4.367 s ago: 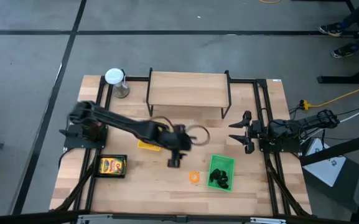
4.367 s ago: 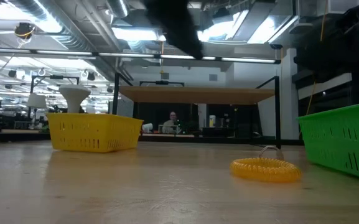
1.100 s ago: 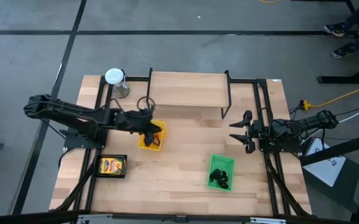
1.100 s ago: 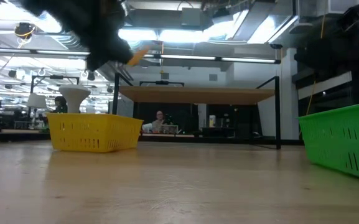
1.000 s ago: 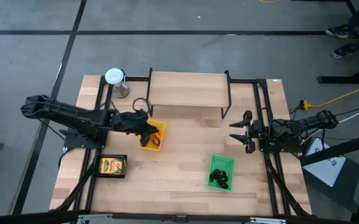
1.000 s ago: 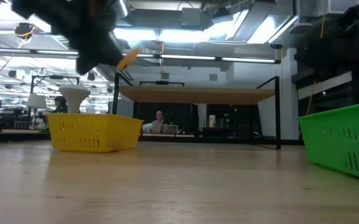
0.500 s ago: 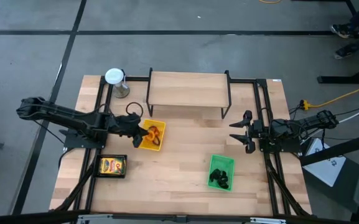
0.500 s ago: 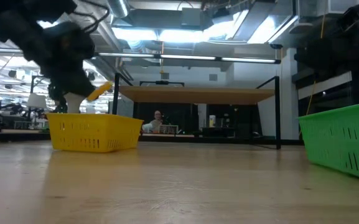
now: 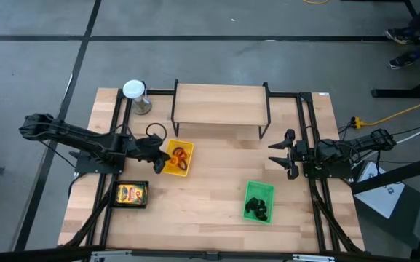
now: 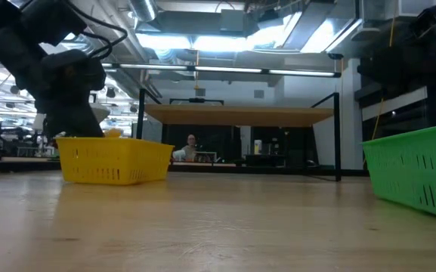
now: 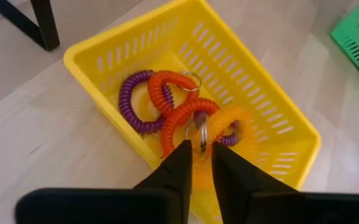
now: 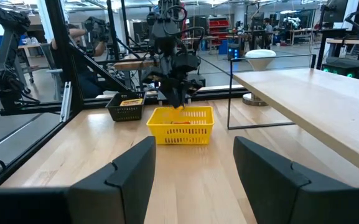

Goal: Pick & Place Office Desk Supplies
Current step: Put the yellow spring keychain into the yellow bin, then put the yellow bin with spring keychains on the shelf

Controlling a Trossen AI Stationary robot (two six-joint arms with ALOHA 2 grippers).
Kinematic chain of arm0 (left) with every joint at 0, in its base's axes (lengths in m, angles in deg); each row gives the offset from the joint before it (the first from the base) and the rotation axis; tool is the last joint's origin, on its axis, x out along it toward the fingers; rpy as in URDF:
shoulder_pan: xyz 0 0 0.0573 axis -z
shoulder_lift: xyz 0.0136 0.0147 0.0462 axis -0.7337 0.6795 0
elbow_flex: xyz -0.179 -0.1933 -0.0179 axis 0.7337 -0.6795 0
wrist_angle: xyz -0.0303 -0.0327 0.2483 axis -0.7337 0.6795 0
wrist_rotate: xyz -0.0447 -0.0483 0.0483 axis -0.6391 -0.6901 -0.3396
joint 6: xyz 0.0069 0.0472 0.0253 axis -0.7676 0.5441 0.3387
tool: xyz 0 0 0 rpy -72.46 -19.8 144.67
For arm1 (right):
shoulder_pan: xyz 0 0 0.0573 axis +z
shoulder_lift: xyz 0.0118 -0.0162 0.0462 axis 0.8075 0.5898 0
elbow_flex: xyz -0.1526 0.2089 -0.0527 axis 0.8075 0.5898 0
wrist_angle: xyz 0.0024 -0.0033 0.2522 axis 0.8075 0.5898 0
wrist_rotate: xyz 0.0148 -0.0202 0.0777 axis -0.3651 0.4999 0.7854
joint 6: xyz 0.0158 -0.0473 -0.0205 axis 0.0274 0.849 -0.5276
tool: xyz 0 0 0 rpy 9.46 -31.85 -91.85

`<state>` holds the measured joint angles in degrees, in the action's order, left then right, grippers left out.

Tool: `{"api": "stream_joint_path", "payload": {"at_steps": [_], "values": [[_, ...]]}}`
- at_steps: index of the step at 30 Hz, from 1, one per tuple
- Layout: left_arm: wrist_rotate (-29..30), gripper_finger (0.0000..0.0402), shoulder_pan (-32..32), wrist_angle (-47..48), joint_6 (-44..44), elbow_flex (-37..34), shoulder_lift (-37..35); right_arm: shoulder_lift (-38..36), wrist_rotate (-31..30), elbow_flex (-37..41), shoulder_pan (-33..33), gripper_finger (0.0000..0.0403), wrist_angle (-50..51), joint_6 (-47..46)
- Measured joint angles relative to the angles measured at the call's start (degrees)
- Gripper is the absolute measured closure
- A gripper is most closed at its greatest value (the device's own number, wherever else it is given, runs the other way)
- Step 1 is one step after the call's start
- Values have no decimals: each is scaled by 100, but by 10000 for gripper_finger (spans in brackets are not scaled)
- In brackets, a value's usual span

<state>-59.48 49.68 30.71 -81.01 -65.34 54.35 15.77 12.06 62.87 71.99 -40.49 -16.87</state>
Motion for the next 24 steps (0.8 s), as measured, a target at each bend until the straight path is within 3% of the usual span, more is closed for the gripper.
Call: {"api": "stream_joint_path", "payload": {"at_steps": [9, 13, 17, 24], "values": [[7, 281, 0, -461, -104, 49, 0, 0, 0, 0, -1, 184, 2, 0], [-274, 262, 20, -508, 153, 416, 0, 0, 0, 0, 0, 184, 1, 0], [-445, 254, 222, 599, 917, 1308, 115, 0, 0, 0, 1, 184, 2, 1], [225, 253, 677, 3303, 2623, 3121, 908, 0, 0, 0, 1, 184, 2, -1]]}}
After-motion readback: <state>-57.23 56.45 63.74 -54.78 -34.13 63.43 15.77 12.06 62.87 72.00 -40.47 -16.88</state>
